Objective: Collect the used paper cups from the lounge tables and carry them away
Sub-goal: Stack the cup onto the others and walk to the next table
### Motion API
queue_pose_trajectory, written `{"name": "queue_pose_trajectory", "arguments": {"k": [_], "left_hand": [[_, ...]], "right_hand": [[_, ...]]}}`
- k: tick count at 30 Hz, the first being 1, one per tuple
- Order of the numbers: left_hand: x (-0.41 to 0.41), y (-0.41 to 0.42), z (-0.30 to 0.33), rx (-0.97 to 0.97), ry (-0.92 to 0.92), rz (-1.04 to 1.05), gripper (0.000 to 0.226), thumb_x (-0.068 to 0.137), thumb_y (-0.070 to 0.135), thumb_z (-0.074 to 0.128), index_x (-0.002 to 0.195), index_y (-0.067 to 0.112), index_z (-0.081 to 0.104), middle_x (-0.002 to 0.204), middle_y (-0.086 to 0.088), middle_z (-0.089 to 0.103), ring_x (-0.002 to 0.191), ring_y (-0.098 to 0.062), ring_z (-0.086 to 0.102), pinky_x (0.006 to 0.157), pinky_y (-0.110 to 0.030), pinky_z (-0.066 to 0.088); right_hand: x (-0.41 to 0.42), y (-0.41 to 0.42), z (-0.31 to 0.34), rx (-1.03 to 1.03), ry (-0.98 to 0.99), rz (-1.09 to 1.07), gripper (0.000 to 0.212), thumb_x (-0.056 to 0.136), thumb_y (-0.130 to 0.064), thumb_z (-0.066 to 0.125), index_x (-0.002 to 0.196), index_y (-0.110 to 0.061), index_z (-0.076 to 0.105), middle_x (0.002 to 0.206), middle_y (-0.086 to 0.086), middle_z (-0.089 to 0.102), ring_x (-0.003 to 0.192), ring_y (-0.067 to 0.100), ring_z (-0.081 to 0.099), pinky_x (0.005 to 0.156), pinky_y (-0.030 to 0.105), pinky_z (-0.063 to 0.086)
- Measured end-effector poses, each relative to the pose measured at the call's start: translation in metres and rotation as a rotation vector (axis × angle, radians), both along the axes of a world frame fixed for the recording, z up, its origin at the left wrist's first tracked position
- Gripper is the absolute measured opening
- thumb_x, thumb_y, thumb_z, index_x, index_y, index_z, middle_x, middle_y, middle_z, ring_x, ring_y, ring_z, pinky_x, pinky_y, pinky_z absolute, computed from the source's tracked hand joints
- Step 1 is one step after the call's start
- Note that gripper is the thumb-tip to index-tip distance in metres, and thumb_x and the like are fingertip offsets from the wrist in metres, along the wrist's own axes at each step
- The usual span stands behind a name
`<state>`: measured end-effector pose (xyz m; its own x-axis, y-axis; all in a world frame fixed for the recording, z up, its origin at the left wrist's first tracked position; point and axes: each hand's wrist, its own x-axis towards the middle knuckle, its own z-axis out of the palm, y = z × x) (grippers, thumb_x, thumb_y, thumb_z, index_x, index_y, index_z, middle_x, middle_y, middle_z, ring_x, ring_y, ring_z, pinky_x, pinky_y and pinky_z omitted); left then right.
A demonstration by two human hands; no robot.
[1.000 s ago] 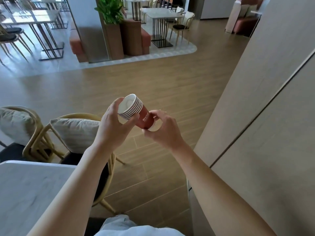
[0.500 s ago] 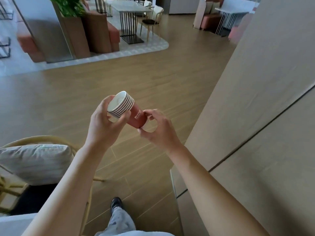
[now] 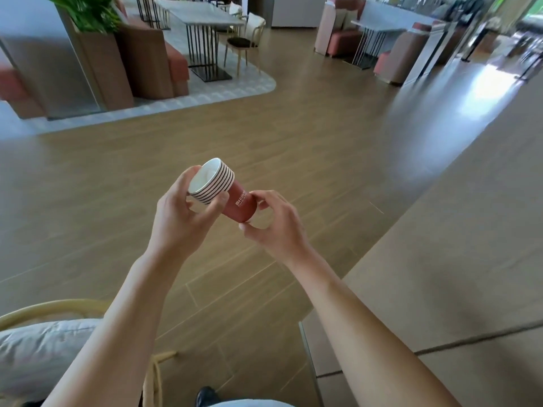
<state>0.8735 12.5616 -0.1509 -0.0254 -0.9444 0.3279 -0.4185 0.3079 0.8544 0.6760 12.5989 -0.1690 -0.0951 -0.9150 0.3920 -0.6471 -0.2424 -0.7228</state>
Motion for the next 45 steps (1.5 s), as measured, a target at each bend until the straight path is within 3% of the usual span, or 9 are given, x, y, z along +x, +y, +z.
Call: {"name": "queue_pose_trajectory", "arguments": {"k": [3, 14, 17, 21, 27, 30, 38, 45], "left_hand": [[0.018, -0.029, 0.001, -0.022, 0.0, -0.031, 0.078, 0.079, 0.069, 0.063, 0.147, 0.031, 0.055, 0.121, 0.016, 0.068, 0.107, -0.004, 0.064, 0.094, -0.033, 0.056], [0.06, -0.121, -0.002, 0.011, 0.087, 0.071, 0.083, 0.076, 0.064, 0.067, 0.15, 0.031, 0.054, 0.131, 0.01, 0.068, 0.115, -0.015, 0.066, 0.098, -0.045, 0.058], [0.062, -0.153, -0.006, 0.037, 0.123, 0.133, 0.078, 0.075, 0.06, 0.07, 0.148, 0.037, 0.055, 0.127, 0.016, 0.068, 0.112, -0.018, 0.071, 0.097, -0.04, 0.058], [0.058, -0.204, -0.007, 0.049, 0.108, 0.233, 0.068, 0.079, 0.051, 0.072, 0.144, 0.043, 0.055, 0.118, 0.028, 0.067, 0.108, -0.015, 0.073, 0.083, -0.022, 0.049], [0.034, -0.277, 0.005, 0.046, 0.082, 0.349, 0.074, 0.077, 0.055, 0.072, 0.147, 0.042, 0.053, 0.12, 0.016, 0.069, 0.103, -0.02, 0.074, 0.085, -0.027, 0.051], [0.022, -0.306, 0.009, 0.05, 0.083, 0.4, 0.08, 0.071, 0.063, 0.07, 0.147, 0.043, 0.054, 0.123, 0.011, 0.07, 0.106, -0.02, 0.074, 0.089, -0.034, 0.056], [0.002, -0.367, 0.002, 0.077, -0.001, 0.44, 0.085, 0.066, 0.071, 0.069, 0.145, 0.044, 0.055, 0.112, 0.02, 0.072, 0.104, -0.009, 0.074, 0.078, -0.021, 0.049], [0.006, -0.411, -0.005, 0.102, 0.0, 0.42, 0.087, 0.064, 0.068, 0.073, 0.145, 0.041, 0.057, 0.117, 0.011, 0.074, 0.107, -0.015, 0.074, 0.086, -0.03, 0.054]], "right_hand": [[0.013, -0.031, 0.004, -0.025, -0.004, 0.013, 0.055, 0.075, -0.012, 0.09, 0.125, -0.01, 0.069, 0.115, 0.001, 0.07, 0.101, 0.019, 0.065, 0.097, 0.049, 0.052], [0.051, -0.152, 0.001, -0.073, -0.041, 0.183, 0.054, 0.074, -0.007, 0.09, 0.124, -0.007, 0.07, 0.113, 0.003, 0.071, 0.099, 0.021, 0.064, 0.094, 0.044, 0.054], [0.057, -0.198, -0.008, -0.089, -0.051, 0.245, 0.055, 0.073, -0.007, 0.091, 0.124, -0.008, 0.07, 0.112, 0.003, 0.071, 0.097, 0.02, 0.064, 0.091, 0.042, 0.054], [0.054, -0.267, -0.017, -0.098, -0.074, 0.353, 0.056, 0.073, -0.011, 0.09, 0.126, -0.012, 0.07, 0.113, 0.0, 0.07, 0.098, 0.017, 0.063, 0.091, 0.037, 0.054], [0.034, -0.37, -0.015, -0.095, -0.085, 0.468, 0.06, 0.071, -0.016, 0.089, 0.128, -0.018, 0.069, 0.116, -0.008, 0.069, 0.1, 0.008, 0.063, 0.092, 0.026, 0.053], [0.024, -0.412, -0.015, -0.123, -0.118, 0.515, 0.058, 0.07, -0.013, 0.09, 0.125, -0.015, 0.07, 0.114, -0.005, 0.071, 0.097, 0.012, 0.064, 0.091, 0.026, 0.053], [0.009, -0.481, -0.04, -0.082, -0.202, 0.582, 0.058, 0.07, -0.022, 0.084, 0.125, -0.019, 0.069, 0.113, -0.009, 0.069, 0.1, 0.01, 0.064, 0.091, 0.038, 0.056], [0.01, -0.519, -0.048, -0.039, -0.233, 0.565, 0.057, 0.07, -0.019, 0.086, 0.125, -0.018, 0.07, 0.112, -0.008, 0.07, 0.098, 0.012, 0.064, 0.09, 0.037, 0.056]]}}
